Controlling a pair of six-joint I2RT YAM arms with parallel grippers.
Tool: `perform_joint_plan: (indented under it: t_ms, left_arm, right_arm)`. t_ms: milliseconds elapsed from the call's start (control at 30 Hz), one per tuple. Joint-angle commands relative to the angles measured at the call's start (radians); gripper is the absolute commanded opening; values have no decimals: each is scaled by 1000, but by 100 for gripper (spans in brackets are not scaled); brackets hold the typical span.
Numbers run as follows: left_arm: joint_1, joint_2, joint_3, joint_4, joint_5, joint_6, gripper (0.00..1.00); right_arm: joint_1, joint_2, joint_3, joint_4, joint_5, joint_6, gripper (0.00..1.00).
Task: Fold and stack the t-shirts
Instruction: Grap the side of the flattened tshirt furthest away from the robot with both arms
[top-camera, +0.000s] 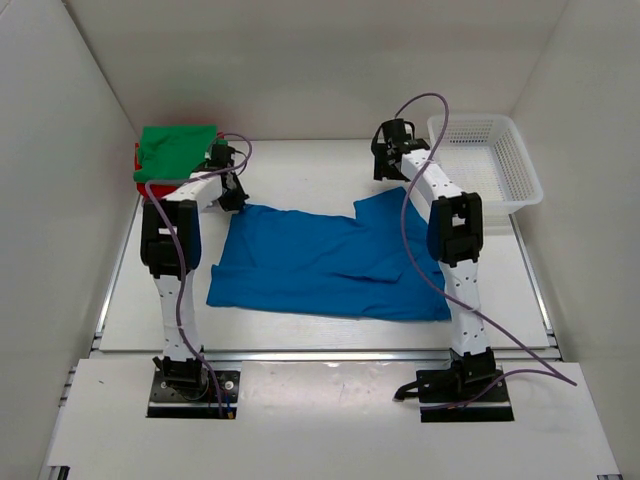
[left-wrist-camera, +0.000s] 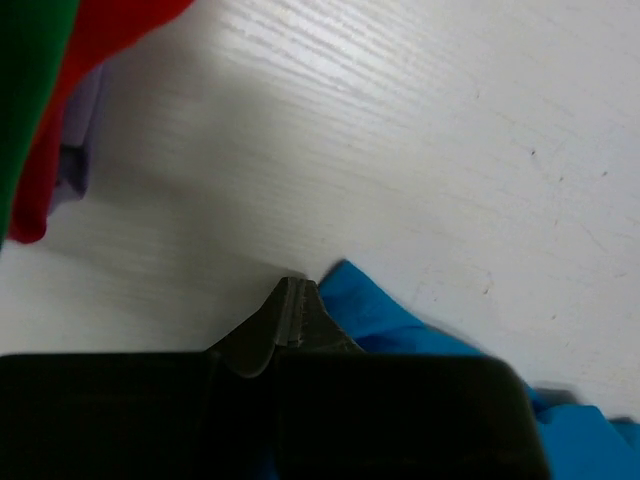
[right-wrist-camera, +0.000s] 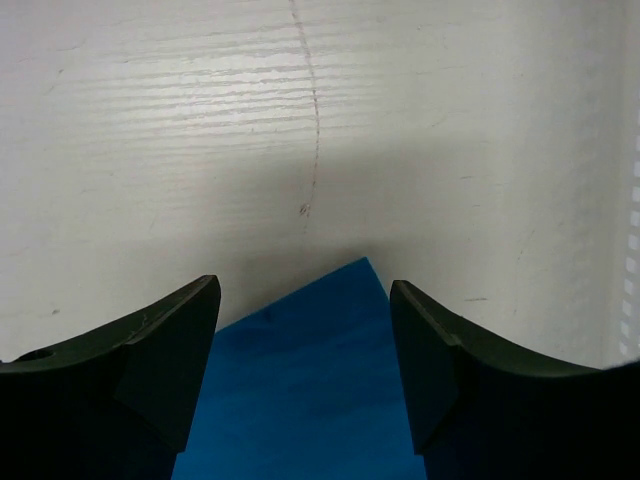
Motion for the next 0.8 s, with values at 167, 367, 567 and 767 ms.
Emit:
perform_joint_plan:
  t_ms: [167,367,567,767]
  left_arm:
    - [34,-111,-43,-9,16,0,0]
    - [25,-109,-43,-18,19,6,0]
    - [36,-119,-57,-12,17,6,0]
    - [43,-134,-70,-9,19,4,0]
  right_arm:
    - [-3,104,169,-171,55,104,61]
    - [-26,139,227,-252,51,156,52]
    - [-48,153,238,-257,48,142,55]
    - [-69,187,281,-270,-22,132,55]
